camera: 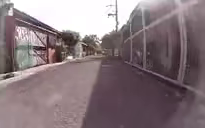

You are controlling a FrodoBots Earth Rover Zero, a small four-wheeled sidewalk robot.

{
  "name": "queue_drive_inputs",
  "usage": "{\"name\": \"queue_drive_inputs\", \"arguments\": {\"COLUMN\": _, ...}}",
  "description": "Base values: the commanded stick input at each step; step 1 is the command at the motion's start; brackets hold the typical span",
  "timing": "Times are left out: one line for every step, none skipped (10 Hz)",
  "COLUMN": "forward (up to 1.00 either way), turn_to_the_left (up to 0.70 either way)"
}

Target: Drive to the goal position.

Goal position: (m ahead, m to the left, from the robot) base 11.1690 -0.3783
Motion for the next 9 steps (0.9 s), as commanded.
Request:
{"name": "queue_drive_inputs", "arguments": {"forward": 0.85, "turn_to_the_left": 0.0}}
{"name": "queue_drive_inputs", "arguments": {"forward": 0.85, "turn_to_the_left": 0.0}}
{"name": "queue_drive_inputs", "arguments": {"forward": 0.85, "turn_to_the_left": 0.0}}
{"name": "queue_drive_inputs", "arguments": {"forward": 0.85, "turn_to_the_left": 0.0}}
{"name": "queue_drive_inputs", "arguments": {"forward": 0.85, "turn_to_the_left": 0.0}}
{"name": "queue_drive_inputs", "arguments": {"forward": 0.85, "turn_to_the_left": 0.0}}
{"name": "queue_drive_inputs", "arguments": {"forward": 0.85, "turn_to_the_left": 0.0}}
{"name": "queue_drive_inputs", "arguments": {"forward": 0.85, "turn_to_the_left": 0.0}}
{"name": "queue_drive_inputs", "arguments": {"forward": 0.85, "turn_to_the_left": 0.0}}
